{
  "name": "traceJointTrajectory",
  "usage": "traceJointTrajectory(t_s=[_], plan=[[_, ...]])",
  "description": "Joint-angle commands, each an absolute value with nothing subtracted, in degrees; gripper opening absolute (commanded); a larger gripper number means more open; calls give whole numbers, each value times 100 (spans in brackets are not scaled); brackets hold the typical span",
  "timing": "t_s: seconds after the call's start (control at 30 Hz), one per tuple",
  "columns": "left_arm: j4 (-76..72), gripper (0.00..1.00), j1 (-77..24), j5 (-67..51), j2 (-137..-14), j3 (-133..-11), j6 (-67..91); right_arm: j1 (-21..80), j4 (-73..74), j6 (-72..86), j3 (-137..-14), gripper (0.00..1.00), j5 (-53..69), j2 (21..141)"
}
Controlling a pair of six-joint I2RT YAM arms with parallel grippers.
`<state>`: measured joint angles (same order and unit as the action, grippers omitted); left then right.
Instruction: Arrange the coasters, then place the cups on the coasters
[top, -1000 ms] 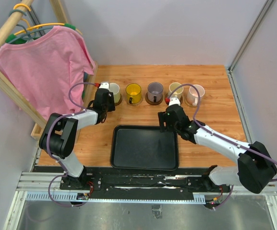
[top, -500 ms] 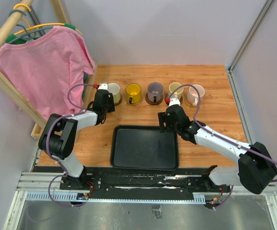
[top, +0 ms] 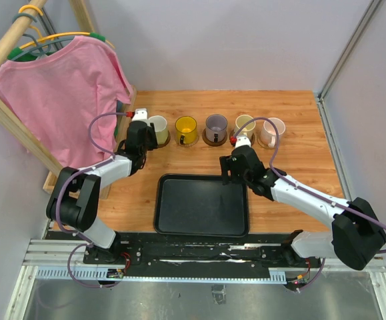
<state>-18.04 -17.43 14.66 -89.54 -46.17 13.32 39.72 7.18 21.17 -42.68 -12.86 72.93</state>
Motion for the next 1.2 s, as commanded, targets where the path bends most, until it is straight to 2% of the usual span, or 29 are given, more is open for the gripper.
traceJointTrajectory(t_s=[0.0,0.07,0.3,0.63,0.73,0.9,1.17], plan=[[-1804,37,-1747,1505,-9013,-4875,1143,3923,641,2184,-4244,76,-1244,7286],[-1786,28,-1748,1503,-9068,-4889,1131,3928,648,2175,-4232,76,-1251,7279],[-2148,10,-1810,1715,-9046,-4731,822,3929,653,2163,-4258,76,-1244,7332],[-2231,12,-1870,1741,-9114,-4799,649,3929,641,2156,-4316,76,-1173,7404],[-2160,18,-1865,1670,-9119,-4800,705,3928,650,2146,-4315,76,-1186,7389],[-2169,44,-1879,1432,-9125,-4765,841,3928,648,2147,-4321,76,-1169,7416],[-2205,52,-1934,1158,-9145,-4790,1039,3928,650,2138,-4298,76,-1177,7373]])
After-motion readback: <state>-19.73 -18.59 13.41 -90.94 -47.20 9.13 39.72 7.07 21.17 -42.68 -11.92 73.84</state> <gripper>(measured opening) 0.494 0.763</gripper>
